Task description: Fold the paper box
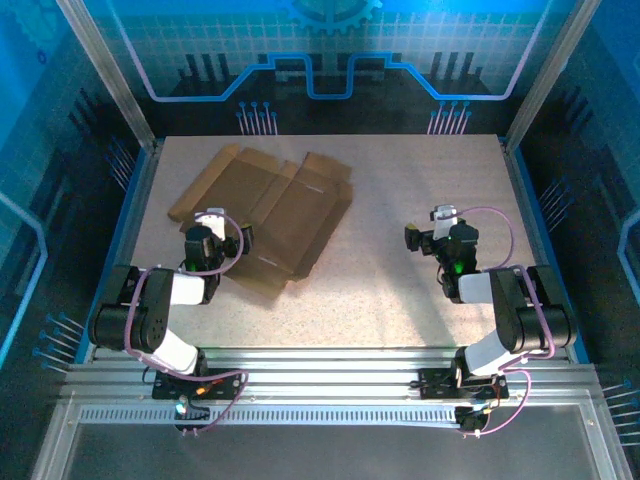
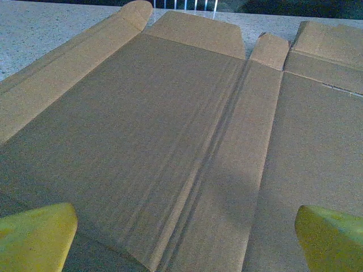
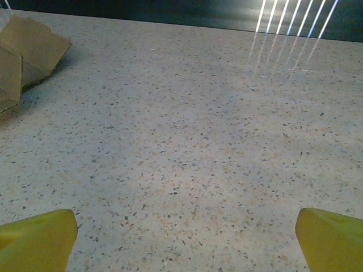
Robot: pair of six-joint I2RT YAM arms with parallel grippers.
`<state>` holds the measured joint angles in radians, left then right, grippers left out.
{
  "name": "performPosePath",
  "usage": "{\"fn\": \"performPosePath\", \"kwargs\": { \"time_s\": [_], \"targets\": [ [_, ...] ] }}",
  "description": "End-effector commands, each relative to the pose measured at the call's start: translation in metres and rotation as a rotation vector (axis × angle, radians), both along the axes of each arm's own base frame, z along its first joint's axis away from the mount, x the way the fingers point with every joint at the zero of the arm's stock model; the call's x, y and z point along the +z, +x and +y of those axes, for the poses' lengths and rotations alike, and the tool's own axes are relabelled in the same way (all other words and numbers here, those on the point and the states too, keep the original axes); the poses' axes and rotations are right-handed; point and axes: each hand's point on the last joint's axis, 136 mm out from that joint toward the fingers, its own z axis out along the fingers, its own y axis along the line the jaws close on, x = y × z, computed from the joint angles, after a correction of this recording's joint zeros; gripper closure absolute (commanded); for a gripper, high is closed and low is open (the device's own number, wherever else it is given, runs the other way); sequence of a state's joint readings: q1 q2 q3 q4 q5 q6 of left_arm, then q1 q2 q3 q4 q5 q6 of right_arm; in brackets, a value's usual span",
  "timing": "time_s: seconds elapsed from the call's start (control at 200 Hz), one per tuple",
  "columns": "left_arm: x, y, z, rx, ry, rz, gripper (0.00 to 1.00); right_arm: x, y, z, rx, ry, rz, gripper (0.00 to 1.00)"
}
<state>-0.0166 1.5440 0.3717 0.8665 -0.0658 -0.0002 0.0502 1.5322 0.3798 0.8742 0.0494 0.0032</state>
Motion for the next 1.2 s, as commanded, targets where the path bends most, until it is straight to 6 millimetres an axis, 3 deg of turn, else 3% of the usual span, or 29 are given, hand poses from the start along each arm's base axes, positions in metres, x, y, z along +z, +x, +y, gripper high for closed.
{"fn": "performPosePath", "kwargs": {
  "time_s": [0.0, 0.195, 0.3, 0.475, 0.55, 0.65, 0.816, 0.901, 1.071, 1.176, 1.196],
  "targets": [
    [0.015, 0.007, 0.000, -0.020, 0.005, -0.058, 0.01, 0.010, 0.001, -0.003, -0.023, 0.005, -0.059, 0.00],
    [0.039, -0.003, 0.004, 0.042, 0.033, -0.071, 0.01, 0.022, -0.003, 0.003, 0.010, -0.008, -0.068, 0.00],
    [0.051, -0.012, 0.005, 0.083, -0.041, -0.003, 0.01, 0.033, -0.007, 0.008, 0.014, -0.030, -0.042, 0.00],
    [0.078, -0.033, -0.029, 0.001, -0.102, 0.058, 0.01, 0.058, -0.025, 0.031, 0.056, 0.002, 0.074, 0.00],
    [0.093, -0.041, -0.041, -0.009, -0.198, 0.069, 0.01, 0.068, -0.039, 0.044, 0.071, 0.080, 0.146, 0.00],
    [0.097, -0.055, -0.053, 0.000, -0.317, 0.188, 0.01, 0.081, -0.059, 0.061, 0.059, 0.200, 0.243, 0.00],
    [0.088, -0.074, -0.062, 0.013, -0.417, 0.343, 0.01, 0.105, -0.096, 0.127, 0.211, 0.290, 0.225, 0.00],
    [0.082, -0.083, -0.067, 0.013, -0.470, 0.379, 0.00, 0.115, -0.106, 0.156, 0.253, 0.342, 0.216, 0.00],
    [0.074, -0.099, -0.075, 0.014, -0.571, 0.427, 0.01, 0.097, -0.108, 0.199, 0.206, 0.355, 0.360, 0.00],
    [0.070, -0.112, -0.075, 0.028, -0.600, 0.464, 0.01, 0.081, -0.110, 0.245, 0.299, 0.364, 0.458, 0.00],
    [0.069, -0.115, -0.075, 0.030, -0.603, 0.472, 0.01, 0.088, -0.106, 0.256, 0.320, 0.381, 0.456, 0.00]
  ]
}}
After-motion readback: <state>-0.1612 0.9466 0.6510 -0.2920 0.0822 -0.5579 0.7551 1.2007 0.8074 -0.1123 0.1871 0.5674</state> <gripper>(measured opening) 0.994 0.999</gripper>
